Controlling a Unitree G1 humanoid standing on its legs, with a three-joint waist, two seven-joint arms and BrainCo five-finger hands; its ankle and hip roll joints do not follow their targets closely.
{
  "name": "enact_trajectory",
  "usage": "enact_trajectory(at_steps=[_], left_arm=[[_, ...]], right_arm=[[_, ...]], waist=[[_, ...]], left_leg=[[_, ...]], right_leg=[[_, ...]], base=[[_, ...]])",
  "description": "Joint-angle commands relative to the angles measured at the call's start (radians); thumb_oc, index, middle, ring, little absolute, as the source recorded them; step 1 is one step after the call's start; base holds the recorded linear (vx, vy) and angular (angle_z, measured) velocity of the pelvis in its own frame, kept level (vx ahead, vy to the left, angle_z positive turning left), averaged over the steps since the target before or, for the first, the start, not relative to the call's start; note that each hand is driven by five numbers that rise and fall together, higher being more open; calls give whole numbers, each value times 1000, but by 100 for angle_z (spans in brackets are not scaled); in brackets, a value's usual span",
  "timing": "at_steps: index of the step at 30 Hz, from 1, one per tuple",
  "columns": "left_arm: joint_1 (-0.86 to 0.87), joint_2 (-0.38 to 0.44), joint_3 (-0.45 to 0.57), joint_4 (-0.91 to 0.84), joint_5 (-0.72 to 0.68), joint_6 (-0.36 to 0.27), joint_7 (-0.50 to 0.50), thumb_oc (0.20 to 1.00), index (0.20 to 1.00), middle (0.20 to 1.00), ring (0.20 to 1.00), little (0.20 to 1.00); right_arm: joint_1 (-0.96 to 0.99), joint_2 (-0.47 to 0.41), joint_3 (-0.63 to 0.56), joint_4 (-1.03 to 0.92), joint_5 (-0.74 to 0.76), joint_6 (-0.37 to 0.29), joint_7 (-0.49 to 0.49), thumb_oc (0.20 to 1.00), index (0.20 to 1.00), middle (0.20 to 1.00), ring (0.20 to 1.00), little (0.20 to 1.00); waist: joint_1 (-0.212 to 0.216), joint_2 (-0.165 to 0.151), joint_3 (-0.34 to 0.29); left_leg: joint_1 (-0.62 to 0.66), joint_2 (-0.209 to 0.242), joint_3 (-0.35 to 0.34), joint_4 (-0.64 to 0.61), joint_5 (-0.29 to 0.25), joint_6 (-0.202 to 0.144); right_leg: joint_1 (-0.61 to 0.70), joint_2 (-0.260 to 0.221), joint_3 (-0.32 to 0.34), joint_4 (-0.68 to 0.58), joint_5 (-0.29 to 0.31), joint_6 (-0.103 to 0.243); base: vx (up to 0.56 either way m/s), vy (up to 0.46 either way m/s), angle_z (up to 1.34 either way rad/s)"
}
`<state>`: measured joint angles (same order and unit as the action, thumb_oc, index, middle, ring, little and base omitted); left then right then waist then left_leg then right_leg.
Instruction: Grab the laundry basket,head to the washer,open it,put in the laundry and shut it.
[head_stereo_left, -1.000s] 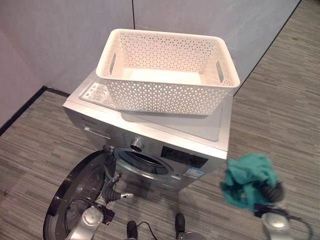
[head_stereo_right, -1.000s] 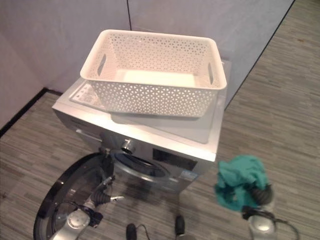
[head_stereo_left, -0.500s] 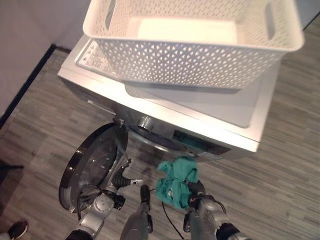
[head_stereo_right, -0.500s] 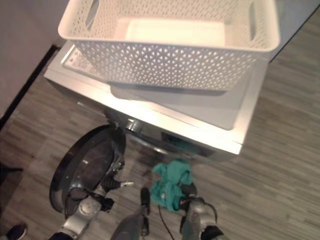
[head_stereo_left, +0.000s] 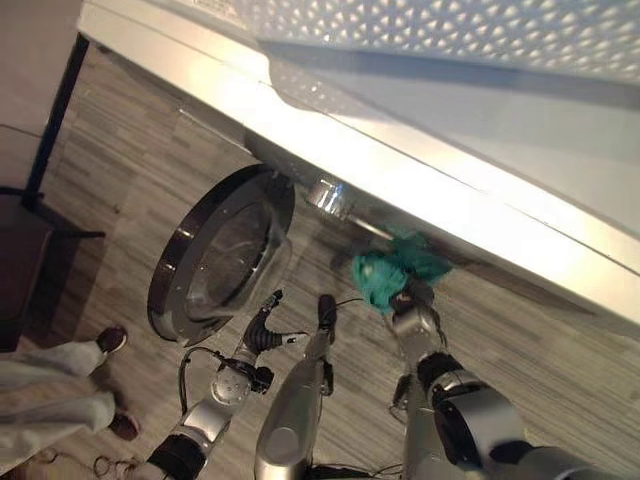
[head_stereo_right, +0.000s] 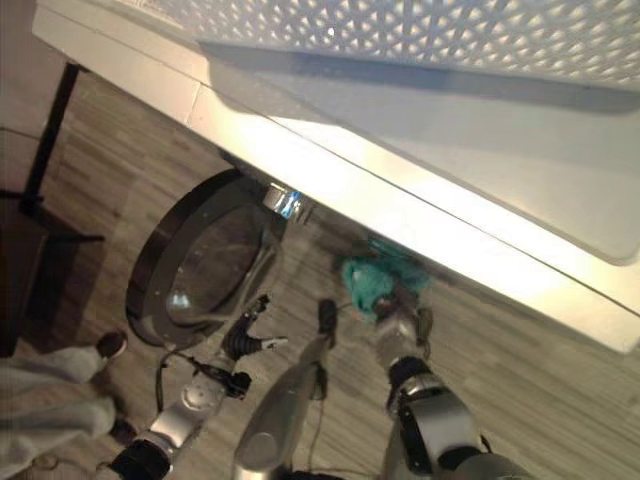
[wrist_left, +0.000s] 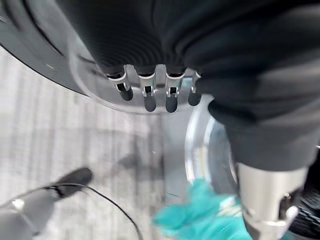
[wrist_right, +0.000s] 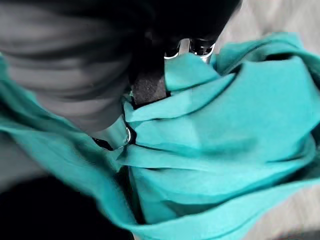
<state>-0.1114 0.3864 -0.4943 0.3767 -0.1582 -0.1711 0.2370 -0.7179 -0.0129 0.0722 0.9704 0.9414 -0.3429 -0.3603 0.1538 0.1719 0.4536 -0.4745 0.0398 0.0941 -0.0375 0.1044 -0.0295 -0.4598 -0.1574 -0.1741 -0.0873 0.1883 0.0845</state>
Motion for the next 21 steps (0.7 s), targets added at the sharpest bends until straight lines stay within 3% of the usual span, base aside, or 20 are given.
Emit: enact_trajectory(at_steps=[1, 3, 11, 13, 14, 16, 17, 18, 21], left_arm=[[1, 12, -76, -22, -11, -37, 29, 1000, 1000, 1000, 1000, 1000], [-15, 13, -95, -22, -3, -46, 27, 1000, 1000, 1000, 1000, 1000], [-42, 24, -111, -23, -4, -63, 26, 1000, 1000, 1000, 1000, 1000], [-42, 45, -102, -54, -16, -83, 24, 1000, 1000, 1000, 1000, 1000], [-46, 45, -105, -56, -16, -82, 23, 1000, 1000, 1000, 1000, 1000], [-53, 52, -109, -64, -18, -88, 23, 1000, 1000, 1000, 1000, 1000], [-57, 62, -108, -66, -13, -91, 19, 1000, 1000, 1000, 1000, 1000], [-62, 60, -110, -67, -13, -91, 18, 1000, 1000, 1000, 1000, 1000], [-62, 83, -102, -80, -23, -102, 5, 1000, 1000, 1000, 1000, 1000]], right_arm=[[-68, 55, -29, -21, -7, -102, -36, 200, 200, 200, 200, 200], [-180, 36, -92, -7, 41, -131, -35, 200, 200, 200, 200, 200], [-314, -15, -205, 59, 202, -186, 20, 200, 200, 200, 200, 200], [-399, -142, -241, 21, 175, -240, -24, 200, 200, 200, 200, 200], [-404, -146, -244, 19, 168, -240, -33, 200, 200, 200, 200, 200], [-455, -236, -255, -17, 130, -261, -73, 200, 200, 200, 200, 200], [-503, -342, -259, -62, 76, -275, -113, 200, 200, 200, 200, 200], [-508, -348, -259, -63, 68, -273, -123, 200, 200, 200, 200, 200], [-621, -538, -179, -180, -53, -260, -182, 200, 200, 200, 200, 200]], waist=[[7, 32, -31], [35, 49, -30], [85, 82, -35], [124, 109, -35], [126, 112, -37], [148, 124, -42], [161, 131, -48], [163, 134, -49], [191, 129, -76]], left_leg=[[-73, -23, -37, 30, -24, -16], [-118, -38, -56, 46, -26, -11], [-189, -80, -101, 83, -42, -8], [-246, -108, -132, 105, -43, -12], [-252, -110, -135, 108, -43, -12], [-282, -123, -156, 119, -42, -16], [-312, -135, -172, 129, -41, -20], [-318, -136, -175, 131, -41, -20], [-355, -148, -191, 134, -38, -23]], right_leg=[[38, -98, -48, 229, -240, 63], [-2, -114, -59, 274, -253, 64], [-25, -135, -95, 310, -278, 71], [-50, -142, -122, 340, -295, 72], [-54, -143, -126, 344, -298, 72], [-71, -149, -142, 369, -314, 75], [-92, -155, -156, 394, -324, 79], [-96, -156, -158, 397, -326, 79], [-130, -158, -170, 415, -340, 83]], base=[[5, 45, 1], [22, 23, 10], [47, 14, 19], [41, -26, 32], [20, -41, 33], [20, -65, 39], [19, -66, 42], [18, -48, 45], [31, 2, 35]])
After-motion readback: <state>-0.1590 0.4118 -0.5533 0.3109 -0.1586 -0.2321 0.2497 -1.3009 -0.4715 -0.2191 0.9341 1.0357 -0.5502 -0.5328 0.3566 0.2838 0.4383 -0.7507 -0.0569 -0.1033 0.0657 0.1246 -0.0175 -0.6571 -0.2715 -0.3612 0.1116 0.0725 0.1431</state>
